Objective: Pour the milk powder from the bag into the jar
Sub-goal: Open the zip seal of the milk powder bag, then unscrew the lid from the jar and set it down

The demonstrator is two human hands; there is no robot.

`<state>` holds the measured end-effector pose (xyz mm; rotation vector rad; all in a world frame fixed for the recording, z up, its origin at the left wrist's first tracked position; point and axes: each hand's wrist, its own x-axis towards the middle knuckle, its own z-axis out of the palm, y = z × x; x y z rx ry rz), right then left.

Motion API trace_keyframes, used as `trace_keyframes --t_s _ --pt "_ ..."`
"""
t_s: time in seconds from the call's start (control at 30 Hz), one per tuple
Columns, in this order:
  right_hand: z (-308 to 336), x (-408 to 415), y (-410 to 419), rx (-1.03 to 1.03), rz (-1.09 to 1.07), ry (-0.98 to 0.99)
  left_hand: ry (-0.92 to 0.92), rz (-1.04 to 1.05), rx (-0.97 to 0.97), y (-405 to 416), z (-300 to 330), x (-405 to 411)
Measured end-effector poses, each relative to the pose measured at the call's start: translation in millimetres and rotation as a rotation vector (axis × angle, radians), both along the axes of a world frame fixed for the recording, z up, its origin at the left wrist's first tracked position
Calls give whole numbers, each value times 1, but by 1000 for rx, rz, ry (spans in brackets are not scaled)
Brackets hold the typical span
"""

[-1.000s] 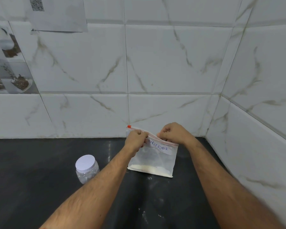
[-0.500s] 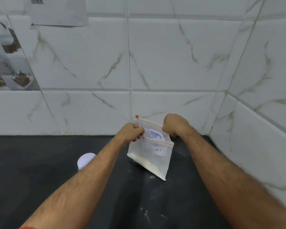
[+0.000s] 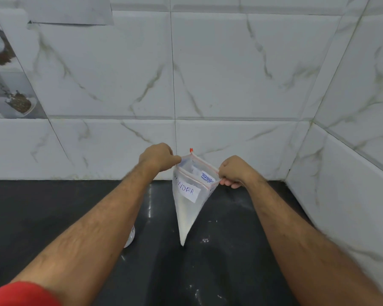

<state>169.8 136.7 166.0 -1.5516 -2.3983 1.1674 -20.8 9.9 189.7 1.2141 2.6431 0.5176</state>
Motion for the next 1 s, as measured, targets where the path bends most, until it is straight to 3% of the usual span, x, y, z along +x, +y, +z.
trace_keyframes --t_s 0.3,0.47,0.73,1.0 --pt "-73 21 9 -210 -203 198 222 -156 -91 52 -26 43" --pt "-106 40 15 -134 -208 218 112 -178 7 51 -68 69" --pt "-124 60 9 -127 -237 224 -32 -80 -28 -2 -119 61" --pt "-109 41 -20 270 -176 68 -25 -49 127 -62 -118 21"
